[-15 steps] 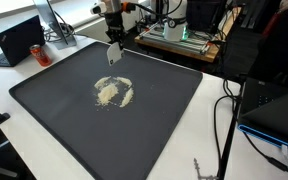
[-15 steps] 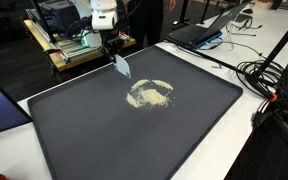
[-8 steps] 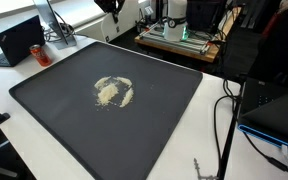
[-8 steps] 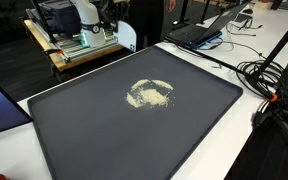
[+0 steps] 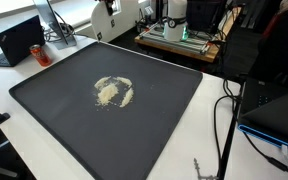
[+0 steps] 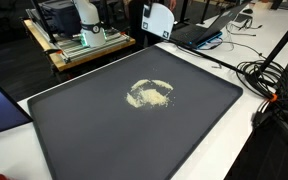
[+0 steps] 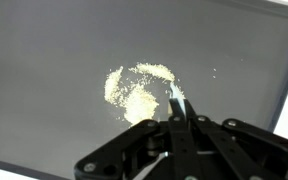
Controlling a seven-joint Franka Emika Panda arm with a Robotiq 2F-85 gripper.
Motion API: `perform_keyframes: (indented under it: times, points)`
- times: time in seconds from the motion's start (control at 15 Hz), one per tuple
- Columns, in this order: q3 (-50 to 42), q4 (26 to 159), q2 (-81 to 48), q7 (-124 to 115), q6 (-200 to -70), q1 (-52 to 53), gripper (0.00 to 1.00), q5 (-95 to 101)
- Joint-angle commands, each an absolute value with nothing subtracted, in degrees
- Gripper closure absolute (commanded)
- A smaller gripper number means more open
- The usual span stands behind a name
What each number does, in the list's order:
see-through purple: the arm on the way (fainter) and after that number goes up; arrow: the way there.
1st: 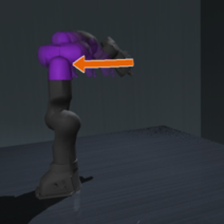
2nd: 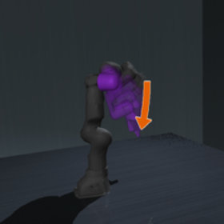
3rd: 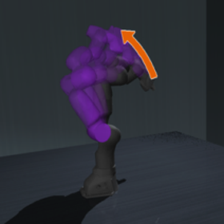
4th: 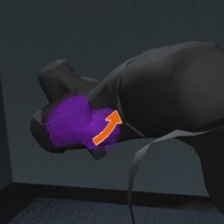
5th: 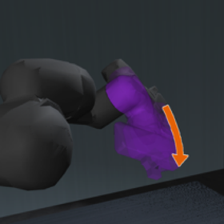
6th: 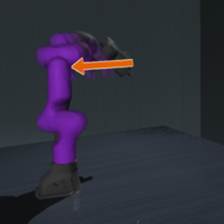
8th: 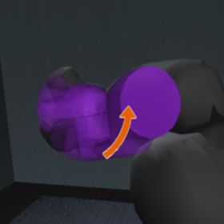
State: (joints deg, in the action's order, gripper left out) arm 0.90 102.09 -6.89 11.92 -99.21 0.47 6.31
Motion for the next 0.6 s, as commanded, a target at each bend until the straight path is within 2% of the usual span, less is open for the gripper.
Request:
perform_keyframes:
  times: [0.0, 0.27, 0.53]
  points:
    - [0.9, 91.5, -20.1, 10.5, -99.6, 0.9, 0.99, 8.4]
    - [0.6, 90.0, -27.9, 16.5, -103.4, 0.0, 0.99, 11.3]
    - [0.8, 92.2, -28.8, 18.0, -106.6, -0.7, 0.96, 10.7]
